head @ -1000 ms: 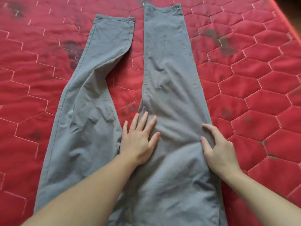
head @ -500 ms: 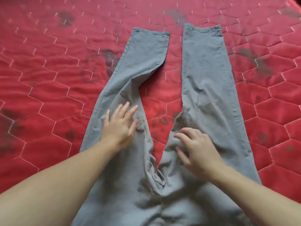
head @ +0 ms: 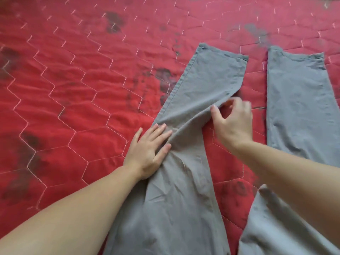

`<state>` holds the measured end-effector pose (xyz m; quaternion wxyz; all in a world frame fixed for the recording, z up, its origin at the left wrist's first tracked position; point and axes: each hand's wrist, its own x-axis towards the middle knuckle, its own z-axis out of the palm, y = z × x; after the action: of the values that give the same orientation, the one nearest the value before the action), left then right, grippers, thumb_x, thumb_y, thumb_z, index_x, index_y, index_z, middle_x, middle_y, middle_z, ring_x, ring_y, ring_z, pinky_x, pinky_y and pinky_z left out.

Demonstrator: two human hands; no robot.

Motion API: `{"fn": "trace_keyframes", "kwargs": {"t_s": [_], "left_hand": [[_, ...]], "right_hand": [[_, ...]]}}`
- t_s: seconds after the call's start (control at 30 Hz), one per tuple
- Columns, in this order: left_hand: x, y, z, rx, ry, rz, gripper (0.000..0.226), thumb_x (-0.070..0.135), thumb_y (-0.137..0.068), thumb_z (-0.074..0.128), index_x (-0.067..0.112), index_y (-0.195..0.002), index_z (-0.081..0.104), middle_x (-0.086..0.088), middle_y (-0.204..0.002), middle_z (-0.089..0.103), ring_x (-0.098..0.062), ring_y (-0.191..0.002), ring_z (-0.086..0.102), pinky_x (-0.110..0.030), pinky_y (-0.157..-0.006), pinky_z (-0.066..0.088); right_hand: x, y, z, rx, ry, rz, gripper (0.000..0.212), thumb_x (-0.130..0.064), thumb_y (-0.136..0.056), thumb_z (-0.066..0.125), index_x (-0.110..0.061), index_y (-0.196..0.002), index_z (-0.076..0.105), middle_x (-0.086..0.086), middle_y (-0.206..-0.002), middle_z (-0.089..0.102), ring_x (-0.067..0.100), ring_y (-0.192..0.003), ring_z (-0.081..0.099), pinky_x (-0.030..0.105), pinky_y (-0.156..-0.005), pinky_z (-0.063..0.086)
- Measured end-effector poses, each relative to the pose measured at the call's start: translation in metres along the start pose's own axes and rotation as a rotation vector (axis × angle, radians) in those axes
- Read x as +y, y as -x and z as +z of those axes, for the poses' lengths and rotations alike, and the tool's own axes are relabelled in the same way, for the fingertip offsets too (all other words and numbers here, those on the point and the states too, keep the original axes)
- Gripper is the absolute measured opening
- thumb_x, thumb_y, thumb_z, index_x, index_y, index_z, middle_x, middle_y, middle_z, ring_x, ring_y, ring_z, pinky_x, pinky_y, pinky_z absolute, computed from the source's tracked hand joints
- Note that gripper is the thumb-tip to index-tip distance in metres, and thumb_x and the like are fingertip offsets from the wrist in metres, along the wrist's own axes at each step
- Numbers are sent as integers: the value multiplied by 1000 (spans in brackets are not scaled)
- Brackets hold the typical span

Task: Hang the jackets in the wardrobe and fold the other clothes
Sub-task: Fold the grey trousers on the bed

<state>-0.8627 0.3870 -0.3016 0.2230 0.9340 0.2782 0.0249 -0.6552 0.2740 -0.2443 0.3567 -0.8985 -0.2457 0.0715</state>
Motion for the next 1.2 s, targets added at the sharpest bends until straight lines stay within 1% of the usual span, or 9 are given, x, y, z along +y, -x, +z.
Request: {"fn": "trace_keyframes", "kwargs": {"t_s": [0.07,0.13,0.27,0.37,0.53,0.77,0.93,1.07,1.2], "left_hand": [[0,1,1,97,97,-22,61,57,-90,21,35,-140,48,14,-153,34,2,-144,17,-36,-120,4],[-1,1,0,152,144,-26,57,52,-91,26,31,-134,57,11,-149,42,0,-142,25,-37,-119,11],[-1,2,1,184,146,-2,49,44,-92,34,28,-130,61,9,-146,47,-4,-141,31,-41,-117,19],[-2,2,3,177,115,15,47,42,-90,41,28,-130,61,7,-145,48,-7,-140,34,-41,-115,20],[-1,1,3,161,90,21,49,45,-87,46,29,-131,60,4,-147,47,-10,-140,36,-42,-114,20],[-3,1,5,202,34,-35,55,42,-85,48,21,-135,57,-7,-150,42,-20,-141,35,-41,-114,22],[-1,0,7,183,-45,-83,60,42,-86,43,15,-138,54,-12,-152,38,-24,-143,33,-42,-115,19],[1,-1,8,148,-100,-139,67,49,-86,31,22,-147,41,-7,-158,27,-20,-147,21,-40,-120,11],[3,-3,11,92,-184,-186,61,50,-93,29,32,-152,26,-1,-162,15,-16,-149,9,-40,-120,3]], "right_hand": [[-10,-22,4,98,130,-241,23,-40,-85,61,-20,-95,57,5,-110,50,25,-106,48,36,-88,30],[-26,-50,14,51,221,-302,21,-42,-87,58,-21,-90,59,5,-106,57,27,-104,52,37,-86,32],[-50,-98,50,-255,575,-125,49,-59,-89,46,-14,-74,56,6,-83,59,31,-85,58,33,-69,38],[-57,-124,75,-345,683,-22,60,-72,-87,38,-14,-77,51,7,-86,52,31,-86,56,33,-70,35],[-62,-144,103,-374,676,-94,25,-28,-91,48,-13,-105,62,13,-117,63,35,-107,61,32,-74,37],[-98,-144,132,-227,435,-355,32,-29,-95,39,-9,-97,63,18,-111,64,39,-102,60,34,-71,34],[-85,-98,135,-257,370,-362,40,-43,-97,37,-15,-122,50,12,-131,51,33,-122,47,44,-94,36],[-36,-19,106,-353,476,-456,61,-50,-96,37,-23,-150,27,8,-161,17,26,-147,16,46,-118,8],[12,64,65,-350,500,-445,63,-52,-96,34,-23,-151,29,7,-162,16,25,-149,9,44,-119,0]]}}
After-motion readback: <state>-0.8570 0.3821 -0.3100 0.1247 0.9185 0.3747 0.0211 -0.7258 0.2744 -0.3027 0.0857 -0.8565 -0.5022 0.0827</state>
